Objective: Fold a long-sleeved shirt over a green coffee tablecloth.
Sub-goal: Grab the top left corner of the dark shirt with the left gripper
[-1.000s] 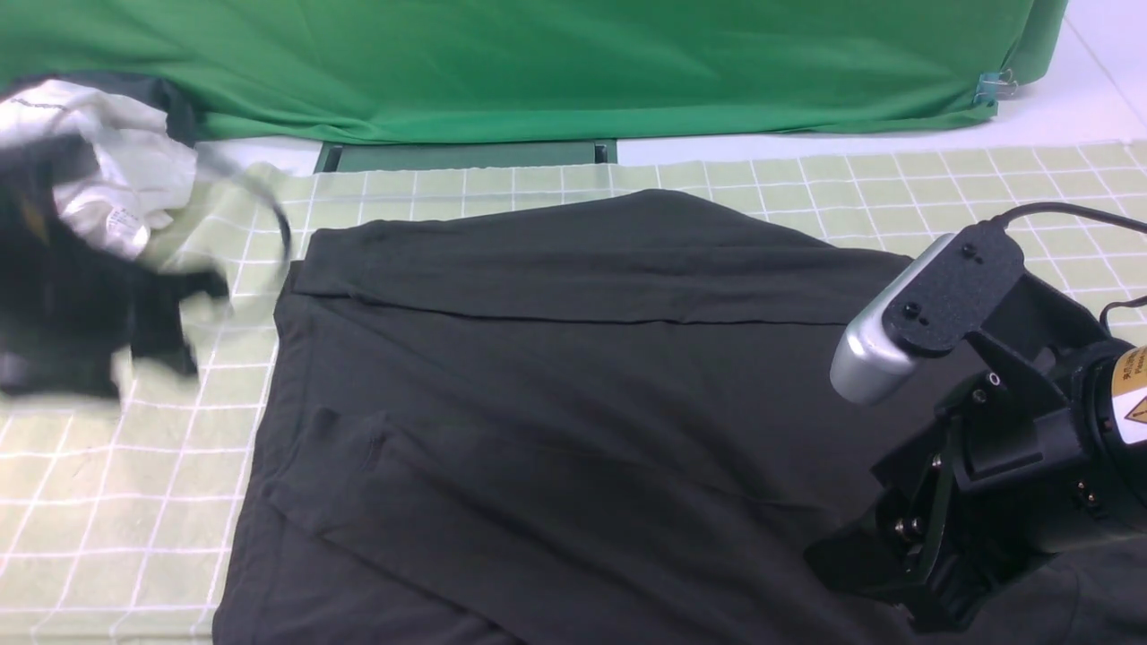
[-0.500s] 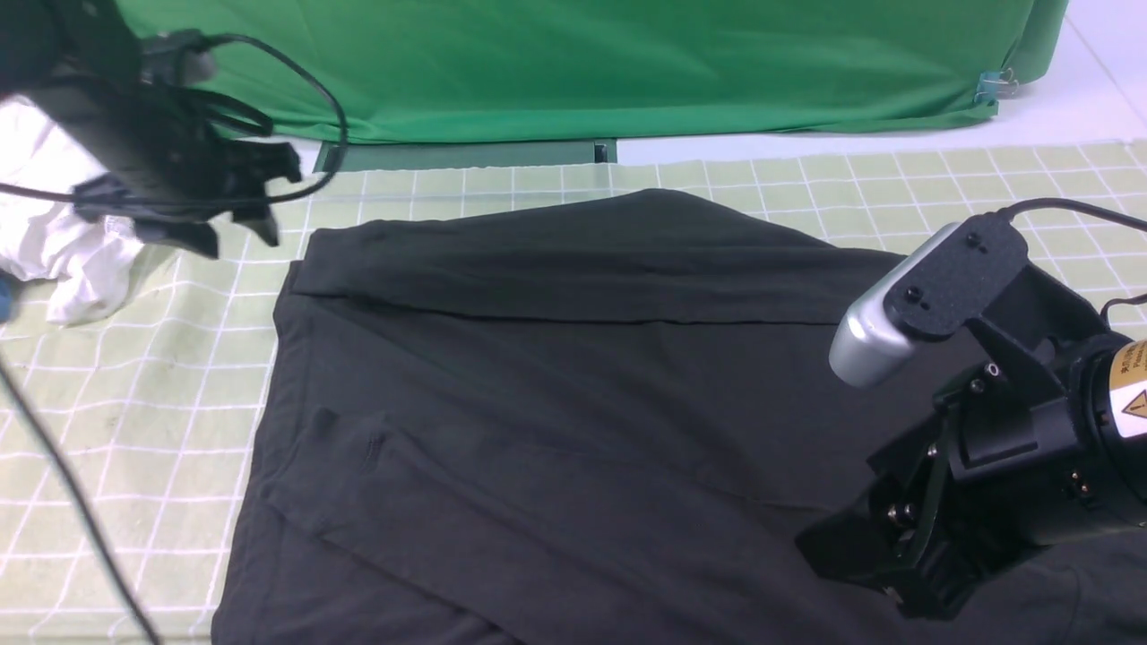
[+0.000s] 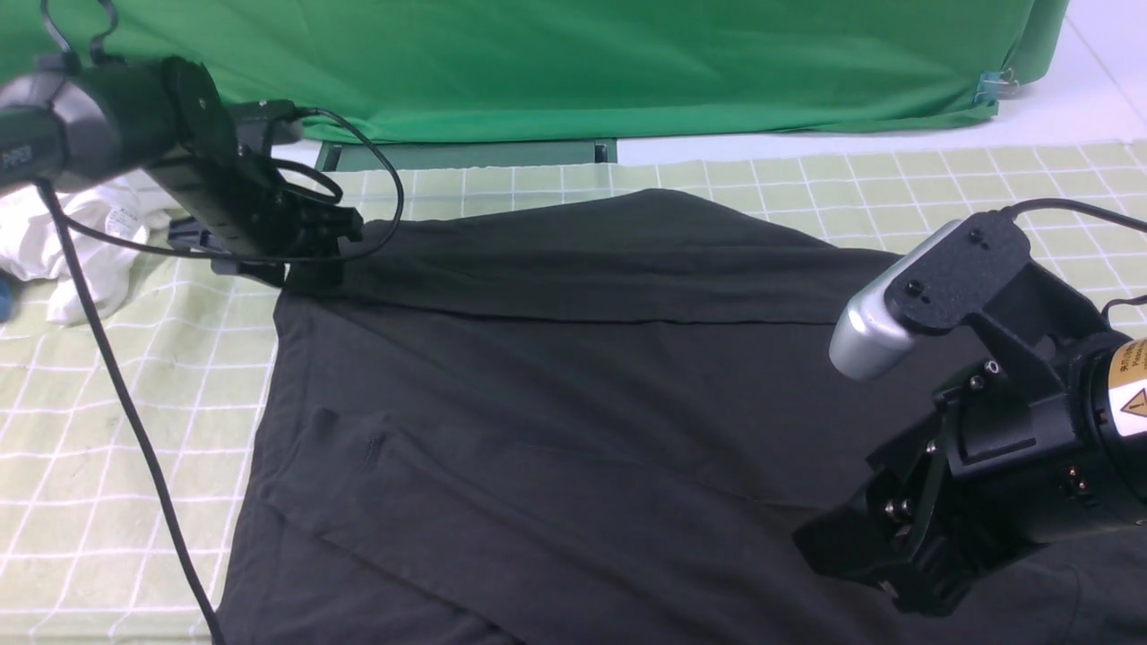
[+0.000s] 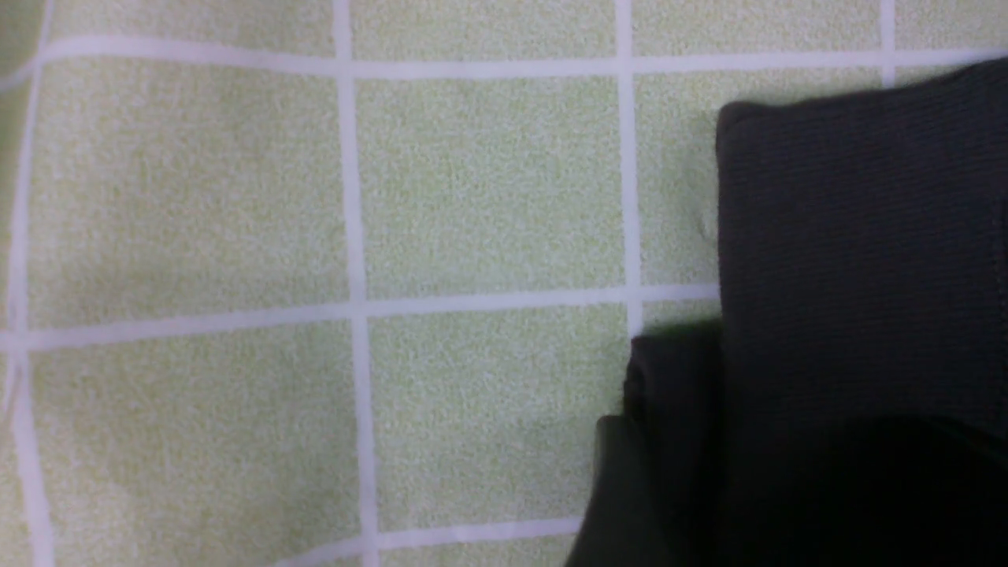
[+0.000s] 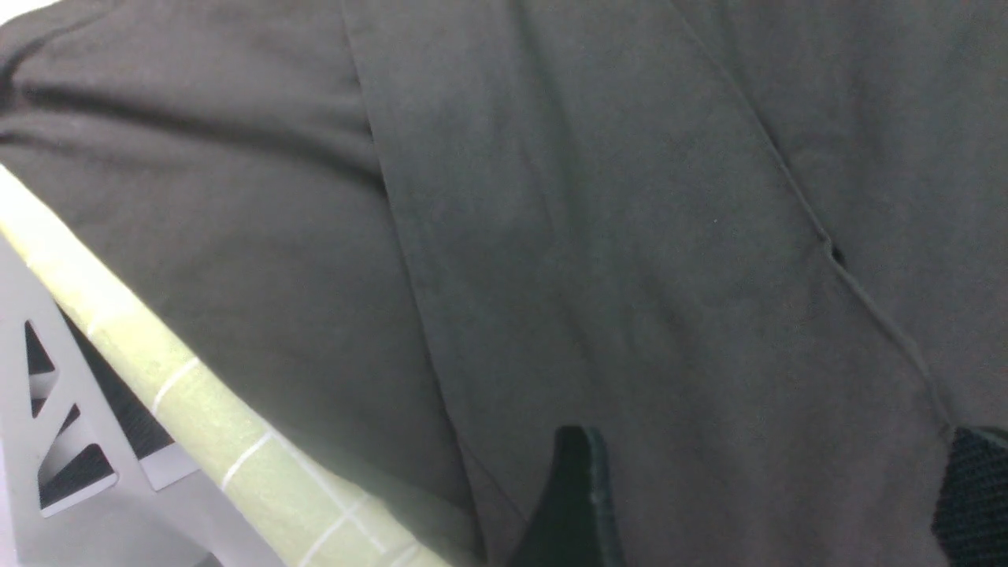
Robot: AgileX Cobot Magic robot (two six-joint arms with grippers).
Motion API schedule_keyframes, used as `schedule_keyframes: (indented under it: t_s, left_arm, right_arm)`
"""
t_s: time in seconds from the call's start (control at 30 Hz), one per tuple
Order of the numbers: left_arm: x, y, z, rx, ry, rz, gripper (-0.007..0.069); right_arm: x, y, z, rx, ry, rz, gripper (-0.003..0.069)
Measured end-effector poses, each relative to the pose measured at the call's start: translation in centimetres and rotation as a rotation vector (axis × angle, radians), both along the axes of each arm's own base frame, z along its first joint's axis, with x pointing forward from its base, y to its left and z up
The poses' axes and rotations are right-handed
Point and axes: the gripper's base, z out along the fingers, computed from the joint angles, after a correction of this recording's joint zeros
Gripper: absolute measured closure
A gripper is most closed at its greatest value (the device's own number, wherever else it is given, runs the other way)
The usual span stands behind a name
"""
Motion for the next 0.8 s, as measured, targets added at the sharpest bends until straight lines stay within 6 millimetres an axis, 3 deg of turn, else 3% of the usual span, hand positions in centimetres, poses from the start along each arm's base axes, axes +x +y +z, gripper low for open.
schedule_keyframes:
  t_s: [0.27, 0.53, 0.8]
  left_arm:
    - [0.1, 0.1, 0.1, 0.044, -0.012, -0.062, 0.0194]
    - [0.0, -0.3, 2.6, 0.047, -0.041, -0.078, 0.0194]
    - [0.2, -2.0, 0.2, 0.074, 0.018, -0.122, 0.0196]
  right_arm:
    - [0.1, 0.0, 0.0, 0.004, -0.006, -0.002, 0.0103]
    - [0.2, 0.1, 0.1, 0.015, -0.018, -0.006, 0.0103]
    - [0.5, 0.4, -0.3, 0.009, -0.002, -0.018, 0.0103]
